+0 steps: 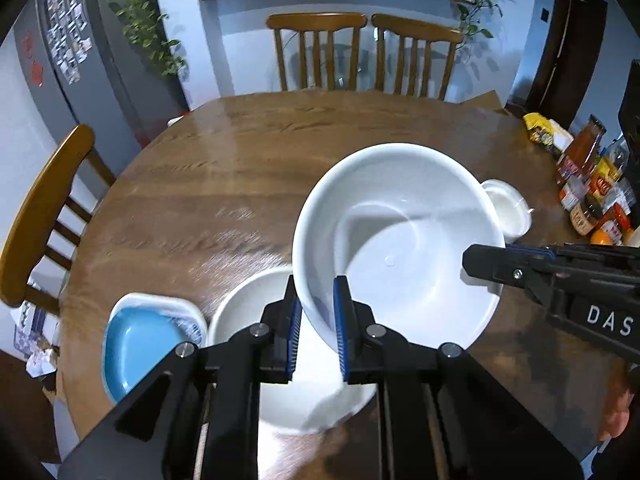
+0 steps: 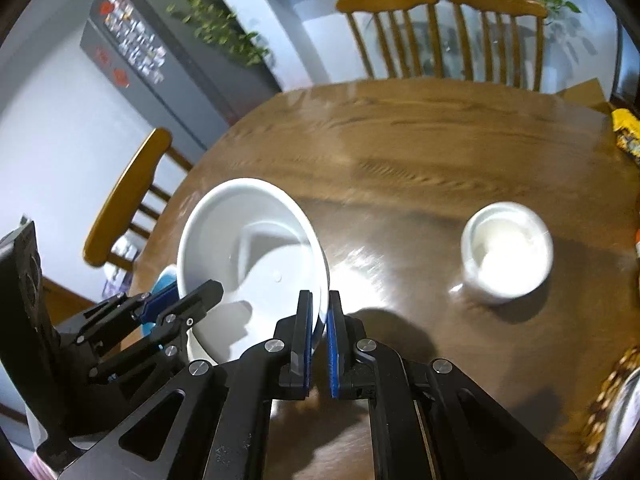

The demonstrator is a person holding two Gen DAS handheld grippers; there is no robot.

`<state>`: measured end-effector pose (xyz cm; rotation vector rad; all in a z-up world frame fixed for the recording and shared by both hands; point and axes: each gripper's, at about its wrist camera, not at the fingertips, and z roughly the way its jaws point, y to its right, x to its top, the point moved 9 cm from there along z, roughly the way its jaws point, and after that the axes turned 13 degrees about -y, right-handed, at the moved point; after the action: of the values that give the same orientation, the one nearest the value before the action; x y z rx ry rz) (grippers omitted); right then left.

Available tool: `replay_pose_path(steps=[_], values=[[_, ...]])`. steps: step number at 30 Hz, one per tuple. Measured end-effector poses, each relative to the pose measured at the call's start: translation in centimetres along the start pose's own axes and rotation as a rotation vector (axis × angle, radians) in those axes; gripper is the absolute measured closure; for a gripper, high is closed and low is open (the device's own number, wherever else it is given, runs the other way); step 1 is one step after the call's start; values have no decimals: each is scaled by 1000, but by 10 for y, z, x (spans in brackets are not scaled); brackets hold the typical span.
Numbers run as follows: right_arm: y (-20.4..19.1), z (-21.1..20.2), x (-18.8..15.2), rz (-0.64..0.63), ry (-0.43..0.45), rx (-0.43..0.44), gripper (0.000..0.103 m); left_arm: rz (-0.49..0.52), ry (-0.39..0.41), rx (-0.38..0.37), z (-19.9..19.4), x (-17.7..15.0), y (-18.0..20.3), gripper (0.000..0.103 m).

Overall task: Organize plates and bowls
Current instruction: 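Carry the medium bowl over the large bowl and lower it inside, then open the left gripper and withdraw from the nested bowls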

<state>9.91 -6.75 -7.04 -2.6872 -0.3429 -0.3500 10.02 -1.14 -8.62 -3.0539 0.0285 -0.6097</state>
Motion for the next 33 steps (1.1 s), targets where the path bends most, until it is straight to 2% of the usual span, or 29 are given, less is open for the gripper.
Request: replay_pose_path(steps=[6, 13, 20, 26, 28, 29, 30, 32, 33], values=[[-26, 32, -16, -5, -74, 20, 95, -40, -75, -1, 18, -21, -30, 89], [-39, 67, -28, -4, -165, 15, 94, -46, -146, 15, 38, -35, -47, 90], [-49, 91, -35, -5, -221, -23, 93, -36, -205, 34, 59, -47, -62, 88], [-47, 97, -35, -7, -236, -96, 93, -18, -213, 30, 63, -46, -63, 87], [-47, 96, -34, -13, -233, -125, 93, -10, -209, 31, 62, -45, -64, 83], [-47, 95, -34, -17, -229, -141, 93, -7, -204, 29, 60, -44, -63, 76], [-47, 93, -33, -26, -225, -160, 93, -4, -199, 32, 59, -43, -63, 64], [-48, 92, -32, -30, -223, -178, 92, 0, -174, 66, 54, -40, -66, 50], [-48, 91, -31, -35, -218, -190, 92, 1, -164, 71, 52, -39, -67, 52]])
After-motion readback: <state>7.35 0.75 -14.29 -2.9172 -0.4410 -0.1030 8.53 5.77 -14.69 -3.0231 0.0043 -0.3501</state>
